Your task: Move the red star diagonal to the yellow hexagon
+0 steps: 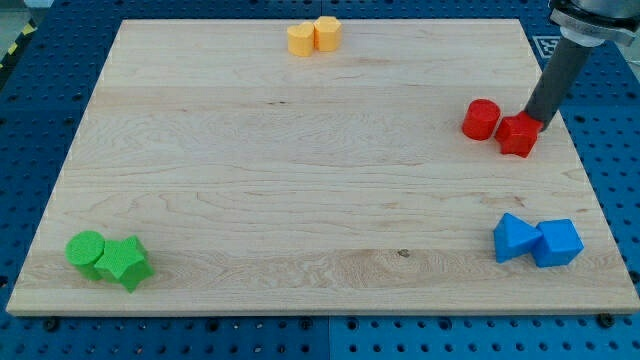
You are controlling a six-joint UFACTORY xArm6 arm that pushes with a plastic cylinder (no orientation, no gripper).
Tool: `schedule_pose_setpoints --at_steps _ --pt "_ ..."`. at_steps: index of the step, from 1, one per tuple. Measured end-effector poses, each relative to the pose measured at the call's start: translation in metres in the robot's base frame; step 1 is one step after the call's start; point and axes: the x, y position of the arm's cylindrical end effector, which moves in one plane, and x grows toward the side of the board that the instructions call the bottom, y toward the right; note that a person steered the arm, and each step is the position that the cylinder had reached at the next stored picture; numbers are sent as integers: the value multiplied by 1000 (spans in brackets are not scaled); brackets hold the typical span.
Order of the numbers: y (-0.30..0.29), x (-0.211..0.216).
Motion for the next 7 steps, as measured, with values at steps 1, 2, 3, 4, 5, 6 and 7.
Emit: schedule_pose_setpoints --at_steps 1,2,3,4,5,6,7 --pt "37 -1" --pt "39 2" --pt "33 2" --pt "5 11" --pt "-6 28" --pt "-6 37" --pt "-8 46"
